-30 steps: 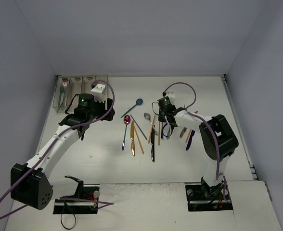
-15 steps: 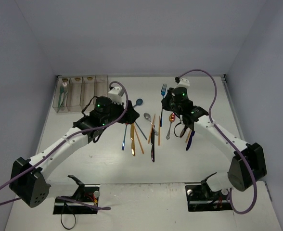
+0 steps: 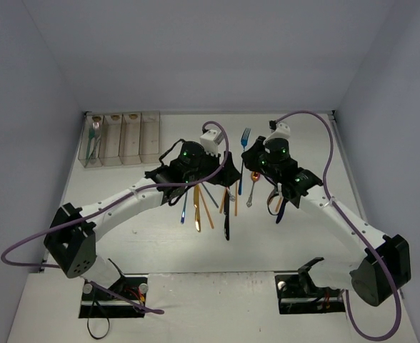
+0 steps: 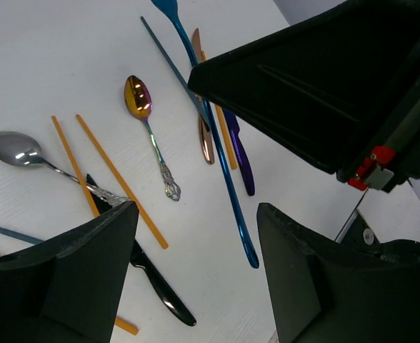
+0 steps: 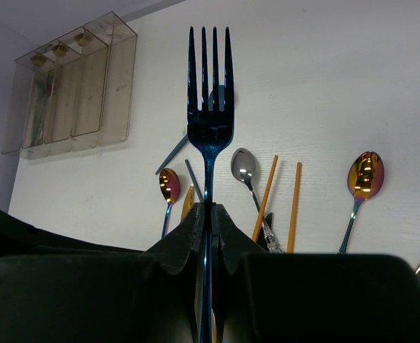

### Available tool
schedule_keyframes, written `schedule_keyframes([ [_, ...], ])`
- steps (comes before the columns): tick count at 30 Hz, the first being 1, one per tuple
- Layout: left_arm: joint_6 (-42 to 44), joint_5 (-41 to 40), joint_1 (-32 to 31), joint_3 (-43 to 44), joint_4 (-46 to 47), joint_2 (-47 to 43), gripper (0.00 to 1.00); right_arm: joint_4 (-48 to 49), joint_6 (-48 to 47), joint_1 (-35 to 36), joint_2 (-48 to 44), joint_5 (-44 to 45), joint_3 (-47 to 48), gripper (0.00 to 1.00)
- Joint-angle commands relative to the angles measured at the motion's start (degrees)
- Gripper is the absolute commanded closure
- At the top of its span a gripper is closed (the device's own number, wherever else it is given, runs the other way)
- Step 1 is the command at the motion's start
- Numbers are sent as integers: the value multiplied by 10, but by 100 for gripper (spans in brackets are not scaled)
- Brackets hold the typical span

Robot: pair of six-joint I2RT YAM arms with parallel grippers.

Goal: Sort the eating utensils into containers

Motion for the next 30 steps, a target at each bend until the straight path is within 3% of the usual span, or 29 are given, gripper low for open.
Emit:
schedule_keyframes([
  [1, -22, 11, -23, 48, 56, 10, 36, 40, 13, 5, -25, 2, -5, 100],
  [9, -51, 11, -44, 65, 55, 52, 48, 47, 17, 7, -38, 8, -18, 100],
  [16, -63, 8, -51, 66, 54, 63, 72, 48, 18, 8, -43, 9, -24, 100],
  [18, -64, 8, -51, 65, 55, 63, 86, 49, 19, 8, -45, 9, -26, 100],
  [22, -64, -1, -51, 58, 55, 58, 100, 51, 16, 9, -47, 11, -29, 100],
  [26, -57, -13, -51, 52, 50, 52, 100, 51, 12, 8, -49, 17, -34, 85],
  [30, -32, -44, -49, 61, -6, 45, 100, 51, 5, 7, -52, 23, -36, 61],
])
